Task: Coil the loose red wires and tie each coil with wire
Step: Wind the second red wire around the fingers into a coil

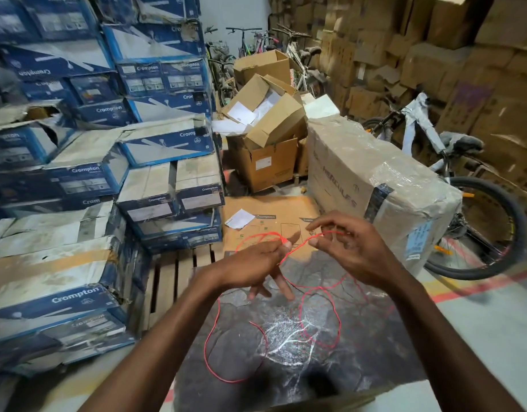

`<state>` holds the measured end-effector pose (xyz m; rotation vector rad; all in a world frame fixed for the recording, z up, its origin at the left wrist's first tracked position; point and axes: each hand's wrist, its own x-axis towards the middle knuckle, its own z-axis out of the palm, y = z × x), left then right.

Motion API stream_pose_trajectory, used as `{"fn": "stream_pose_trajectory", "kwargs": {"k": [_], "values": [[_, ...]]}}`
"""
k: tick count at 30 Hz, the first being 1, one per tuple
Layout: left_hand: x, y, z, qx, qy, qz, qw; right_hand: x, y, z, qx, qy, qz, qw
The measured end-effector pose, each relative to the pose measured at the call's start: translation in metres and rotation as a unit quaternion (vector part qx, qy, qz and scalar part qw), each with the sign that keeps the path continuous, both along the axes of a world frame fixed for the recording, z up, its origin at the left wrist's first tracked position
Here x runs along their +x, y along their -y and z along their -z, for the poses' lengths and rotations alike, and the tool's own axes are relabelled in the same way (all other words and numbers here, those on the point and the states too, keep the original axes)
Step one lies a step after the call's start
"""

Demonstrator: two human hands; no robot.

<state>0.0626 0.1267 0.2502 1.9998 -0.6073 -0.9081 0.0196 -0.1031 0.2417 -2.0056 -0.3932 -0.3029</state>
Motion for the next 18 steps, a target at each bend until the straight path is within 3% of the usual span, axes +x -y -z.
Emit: {"fn": "stream_pose_trajectory", "kwargs": {"k": [3,6,7,12,18], "values": [[-0.011,-0.006,-0.012,-0.118,-0.201,0.053,0.971,0.008,-0.001,-0.009,0.053,0.010,0.001,0.999],[-0.017,-0.015,-0.019,-0.299,-0.410,0.081,0.858,0.013,-0.005,-0.011,0.094,0.013,-0.005,0.996],[-0.018,-0.018,-0.019,-0.330,-0.420,0.096,0.840,0.013,-0.007,-0.011,0.101,0.014,-0.008,0.995],[-0.022,-0.027,-0.016,-0.366,-0.369,0.092,0.849,0.008,-0.015,-0.011,0.115,0.026,-0.012,0.993],[-0.019,-0.030,0.002,-0.362,-0.406,0.065,0.837,-0.004,-0.023,-0.051,0.042,0.139,0.029,0.989]]}}
